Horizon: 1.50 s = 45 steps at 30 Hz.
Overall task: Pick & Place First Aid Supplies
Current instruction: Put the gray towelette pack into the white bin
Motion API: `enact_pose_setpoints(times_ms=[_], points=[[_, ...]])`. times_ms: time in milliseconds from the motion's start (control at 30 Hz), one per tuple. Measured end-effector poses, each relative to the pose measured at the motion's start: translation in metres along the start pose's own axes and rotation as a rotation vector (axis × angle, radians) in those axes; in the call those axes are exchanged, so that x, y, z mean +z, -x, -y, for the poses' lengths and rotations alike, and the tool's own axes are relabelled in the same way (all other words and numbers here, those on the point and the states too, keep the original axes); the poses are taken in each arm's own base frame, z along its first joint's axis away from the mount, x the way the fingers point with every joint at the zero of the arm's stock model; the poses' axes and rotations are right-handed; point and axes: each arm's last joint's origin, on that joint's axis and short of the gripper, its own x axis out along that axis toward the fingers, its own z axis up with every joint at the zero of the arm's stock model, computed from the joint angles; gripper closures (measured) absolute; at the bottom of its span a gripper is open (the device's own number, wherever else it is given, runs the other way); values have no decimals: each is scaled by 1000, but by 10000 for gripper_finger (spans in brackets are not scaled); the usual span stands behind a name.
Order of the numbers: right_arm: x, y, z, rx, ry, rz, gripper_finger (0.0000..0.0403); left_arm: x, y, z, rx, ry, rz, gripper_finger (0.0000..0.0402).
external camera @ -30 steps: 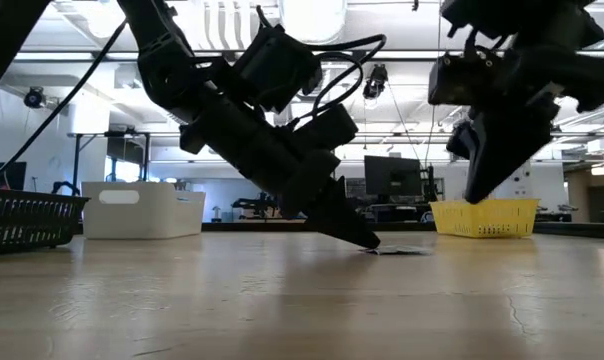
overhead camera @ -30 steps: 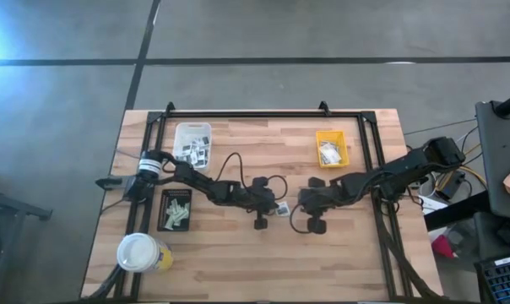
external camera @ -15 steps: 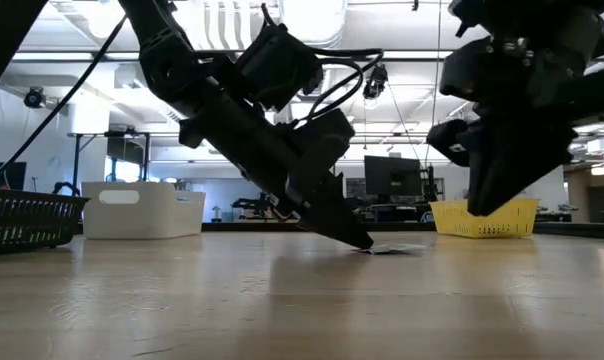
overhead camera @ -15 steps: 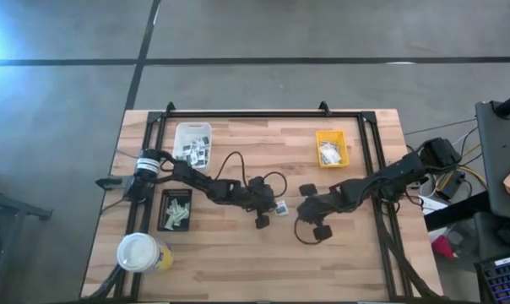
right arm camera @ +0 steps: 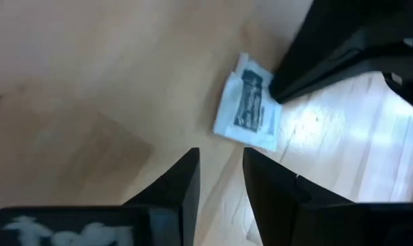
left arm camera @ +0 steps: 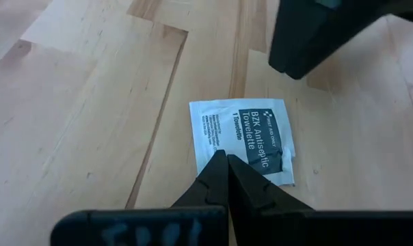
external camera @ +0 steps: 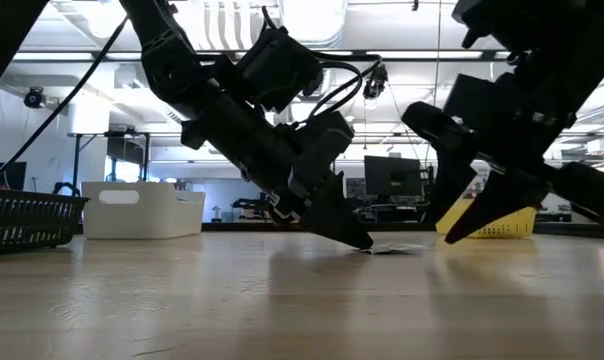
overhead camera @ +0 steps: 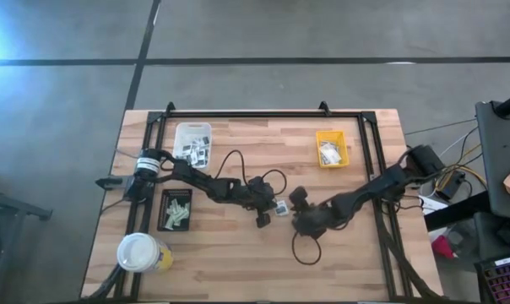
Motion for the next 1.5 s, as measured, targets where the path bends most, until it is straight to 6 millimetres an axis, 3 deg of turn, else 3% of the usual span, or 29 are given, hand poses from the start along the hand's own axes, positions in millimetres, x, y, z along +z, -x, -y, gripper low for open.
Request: enact_pose_setpoints(times_ms=[833, 1500], points=[[11, -27, -11, -67, 136, -22, 328, 0, 0, -2, -30, 150, -9, 401], [11, -27, -11, -187, 94, -57, 337, 2, -1, -9, -98, 242, -42, 401]])
